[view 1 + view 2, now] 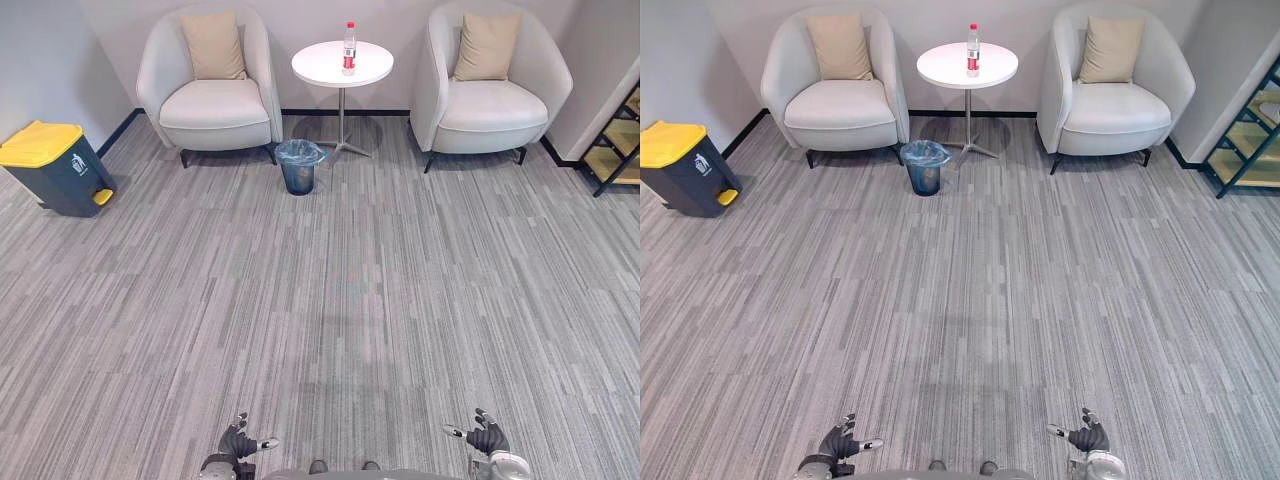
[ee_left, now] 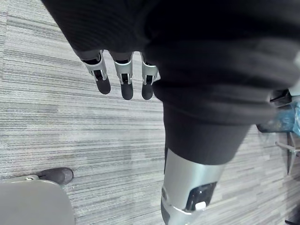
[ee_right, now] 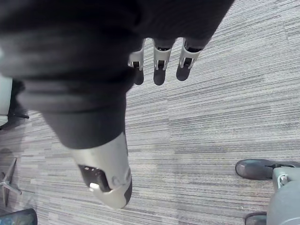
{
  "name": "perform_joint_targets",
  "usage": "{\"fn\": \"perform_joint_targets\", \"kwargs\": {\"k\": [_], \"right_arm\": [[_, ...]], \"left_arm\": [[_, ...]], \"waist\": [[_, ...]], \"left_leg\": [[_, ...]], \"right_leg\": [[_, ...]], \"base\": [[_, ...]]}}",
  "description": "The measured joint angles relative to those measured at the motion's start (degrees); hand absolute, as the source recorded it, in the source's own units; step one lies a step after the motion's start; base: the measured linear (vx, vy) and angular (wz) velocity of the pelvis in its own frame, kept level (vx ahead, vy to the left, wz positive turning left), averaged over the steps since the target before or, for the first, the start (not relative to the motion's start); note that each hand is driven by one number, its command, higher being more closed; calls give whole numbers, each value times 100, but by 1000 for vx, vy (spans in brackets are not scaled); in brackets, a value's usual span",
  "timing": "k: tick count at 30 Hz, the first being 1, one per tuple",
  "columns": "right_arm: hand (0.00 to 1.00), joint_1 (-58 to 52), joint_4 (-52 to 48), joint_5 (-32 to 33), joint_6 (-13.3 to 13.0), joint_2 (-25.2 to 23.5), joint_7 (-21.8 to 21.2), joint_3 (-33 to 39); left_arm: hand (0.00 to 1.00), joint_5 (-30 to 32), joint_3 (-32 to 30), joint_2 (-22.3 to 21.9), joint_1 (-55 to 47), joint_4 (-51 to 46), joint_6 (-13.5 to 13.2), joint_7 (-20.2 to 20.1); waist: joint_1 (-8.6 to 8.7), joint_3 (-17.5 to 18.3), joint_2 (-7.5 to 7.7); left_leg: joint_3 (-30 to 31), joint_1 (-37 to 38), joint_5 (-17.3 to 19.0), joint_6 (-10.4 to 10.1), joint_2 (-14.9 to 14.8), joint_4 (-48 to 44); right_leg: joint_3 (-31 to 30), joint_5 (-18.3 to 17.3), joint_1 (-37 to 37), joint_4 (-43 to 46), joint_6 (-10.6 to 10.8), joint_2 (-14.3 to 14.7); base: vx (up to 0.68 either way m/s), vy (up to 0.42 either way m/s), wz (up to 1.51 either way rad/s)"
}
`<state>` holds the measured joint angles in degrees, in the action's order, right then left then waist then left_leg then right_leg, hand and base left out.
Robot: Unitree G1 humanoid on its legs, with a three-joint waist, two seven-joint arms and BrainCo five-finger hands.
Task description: Gather rubbish on tea table into small bin, then transfer packed bag to large trash can.
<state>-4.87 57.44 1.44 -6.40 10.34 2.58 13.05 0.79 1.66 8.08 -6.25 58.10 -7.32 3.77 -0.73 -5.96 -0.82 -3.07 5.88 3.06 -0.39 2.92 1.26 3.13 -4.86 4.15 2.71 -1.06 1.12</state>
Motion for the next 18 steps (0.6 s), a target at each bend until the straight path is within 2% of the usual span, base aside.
{"fn": "perform_joint_targets", "kwargs": {"k": [18], "right_arm": [[0, -50, 105, 260, 12, -125, -2, -13]], "left_arm": [[0, 10, -124, -20, 4, 113, 5, 14]], "waist": [[2, -29, 7]], "left_leg": [[-16, 95, -12, 18, -3, 101]], "right_leg": [[23, 5, 87, -86, 3, 12]], "base": [[4, -1, 0]]}}
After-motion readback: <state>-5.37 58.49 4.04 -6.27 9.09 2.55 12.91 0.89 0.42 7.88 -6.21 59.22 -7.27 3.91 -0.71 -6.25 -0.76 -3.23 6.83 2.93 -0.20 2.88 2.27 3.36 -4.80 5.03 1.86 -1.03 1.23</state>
